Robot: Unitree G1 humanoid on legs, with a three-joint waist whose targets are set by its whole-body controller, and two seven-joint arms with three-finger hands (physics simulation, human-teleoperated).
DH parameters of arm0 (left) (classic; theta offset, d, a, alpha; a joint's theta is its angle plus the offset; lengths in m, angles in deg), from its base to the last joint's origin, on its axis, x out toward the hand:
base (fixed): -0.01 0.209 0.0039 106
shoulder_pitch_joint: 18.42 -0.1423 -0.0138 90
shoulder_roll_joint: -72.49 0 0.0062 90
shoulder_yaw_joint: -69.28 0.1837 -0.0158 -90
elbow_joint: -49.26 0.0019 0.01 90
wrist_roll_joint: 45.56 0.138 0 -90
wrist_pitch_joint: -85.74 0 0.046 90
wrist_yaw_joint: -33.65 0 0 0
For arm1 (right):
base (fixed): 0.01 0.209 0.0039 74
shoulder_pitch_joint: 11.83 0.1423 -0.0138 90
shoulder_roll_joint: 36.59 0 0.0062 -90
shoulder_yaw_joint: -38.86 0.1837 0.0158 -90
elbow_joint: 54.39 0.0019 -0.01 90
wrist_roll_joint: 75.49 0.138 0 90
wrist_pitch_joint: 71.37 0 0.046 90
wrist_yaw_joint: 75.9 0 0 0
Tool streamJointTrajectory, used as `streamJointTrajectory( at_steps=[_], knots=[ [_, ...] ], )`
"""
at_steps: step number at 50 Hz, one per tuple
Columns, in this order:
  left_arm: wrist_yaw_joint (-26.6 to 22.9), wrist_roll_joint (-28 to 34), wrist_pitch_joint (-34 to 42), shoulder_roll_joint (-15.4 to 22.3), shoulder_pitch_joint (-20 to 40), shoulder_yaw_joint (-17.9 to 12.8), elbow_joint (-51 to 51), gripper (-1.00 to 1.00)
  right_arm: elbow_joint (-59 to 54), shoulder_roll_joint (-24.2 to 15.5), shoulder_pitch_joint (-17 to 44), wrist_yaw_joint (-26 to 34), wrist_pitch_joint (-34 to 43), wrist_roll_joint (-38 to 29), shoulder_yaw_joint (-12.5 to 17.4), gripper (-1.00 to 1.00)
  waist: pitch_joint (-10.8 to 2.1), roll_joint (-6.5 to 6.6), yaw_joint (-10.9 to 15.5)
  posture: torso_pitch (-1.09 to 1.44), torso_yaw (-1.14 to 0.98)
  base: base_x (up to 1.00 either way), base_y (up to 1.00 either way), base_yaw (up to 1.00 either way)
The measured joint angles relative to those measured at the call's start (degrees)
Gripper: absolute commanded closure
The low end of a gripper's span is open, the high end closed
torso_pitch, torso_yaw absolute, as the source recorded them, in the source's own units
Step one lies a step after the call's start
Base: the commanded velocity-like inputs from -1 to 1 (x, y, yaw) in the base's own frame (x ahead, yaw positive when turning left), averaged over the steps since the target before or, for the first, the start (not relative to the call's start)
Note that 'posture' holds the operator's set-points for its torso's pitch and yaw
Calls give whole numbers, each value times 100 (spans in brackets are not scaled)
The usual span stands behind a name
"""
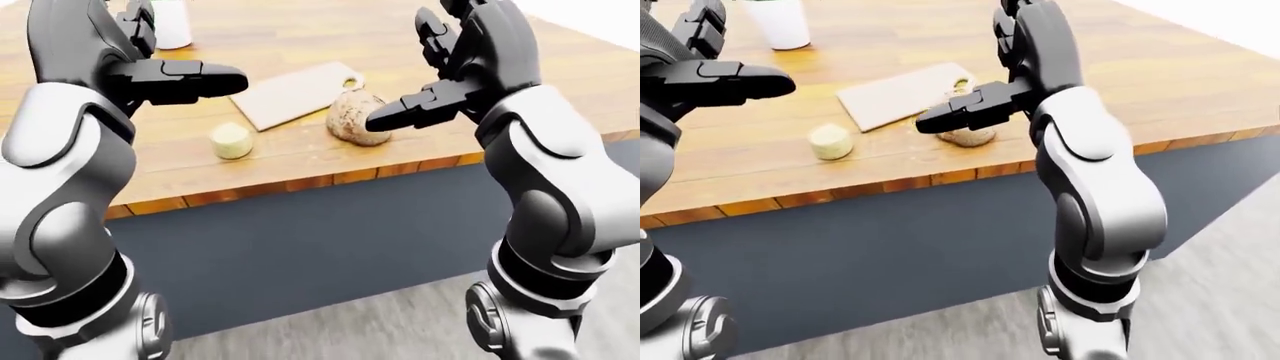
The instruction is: Place the bread and cheese on the cutting board.
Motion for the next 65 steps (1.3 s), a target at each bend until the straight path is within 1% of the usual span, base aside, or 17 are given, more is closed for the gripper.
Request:
streamJointTrajectory(
  at_steps=[2,6,10,12,17,22,25,27,30,32,39,42,46,56,61,63,65],
  knots=[
    [-9,7,15,-58,-58,34,-30,-100,-7,-5,-68,3,30,1,-2,-100,7,113,-21,0,0,0,0,14],
    [-53,-52,112,-87,5,134,-74,-100,-7,-45,-72,-22,139,-20,115,-100,-145,412,-71,0,0,0,0,29],
    [-47,-98,84,-52,67,51,-266,-100,81,-48,-67,-47,61,-34,155,-100,-209,580,-108,0,0,0,0,31],
    [-23,-86,82,-15,49,-18,-266,-100,80,-8,-66,-29,53,0,83,-100,-200,499,-66,0,0,0,0,31],
    [26,-31,127,52,15,-118,-86,-100,64,44,-36,46,79,133,-64,-100,-212,462,-33,0,0,0,0,32],
    [1,-49,27,69,20,-69,-100,-100,83,10,-14,44,70,94,-12,-100,-151,179,-38,0,0,0,0,32],
    [6,-53,46,67,53,-52,-101,-100,83,-2,-5,48,66,79,-10,-100,-182,-95,-41,0,0,0,0,32],
    [-1,-78,73,11,9,25,-141,-100,76,-24,-71,43,66,56,47,-100,-131,27,-90,0,0,0,0,32],
    [-35,-136,137,10,13,84,-148,-100,10,-28,-105,21,112,7,79,-100,-152,14,-50,0,0,0,0,32],
    [-31,-129,129,23,36,48,-152,-100,13,-26,-71,23,98,-3,61,-100,-162,93,-18,0,0,0,0,32],
    [-21,-30,41,9,67,14,-214,-100,-22,-10,5,17,-21,-81,16,-100,-129,550,-147,0,0,0,0,15],
    [-16,7,63,-12,-1,-11,-182,-100,-62,47,-71,-12,-35,-67,31,-100,-38,385,-142,0,0,0,0,0],
    [-25,63,108,-46,-40,31,-67,-100,-102,35,-52,-54,73,-21,45,-100,-27,242,-103,0,0,0,0,0],
    [-62,52,118,-17,12,-6,-66,-100,-89,-8,-35,-110,150,40,20,-100,-153,255,-32,0,0,3,-3,0],
    [-44,95,60,-16,38,-29,-159,-100,38,-20,-7,-65,115,70,-1,-100,-165,59,-31,0,0,13,-7,0],
    [-62,77,39,-65,37,54,-231,-100,72,-59,-25,-76,113,52,93,-100,-131,152,-79,0,0,13,-8,0],
    [-102,30,55,-87,39,136,-228,-100,40,-77,-50,-106,128,10,165,-100,-153,75,-74,0,0,14,-8,0]
  ],
)
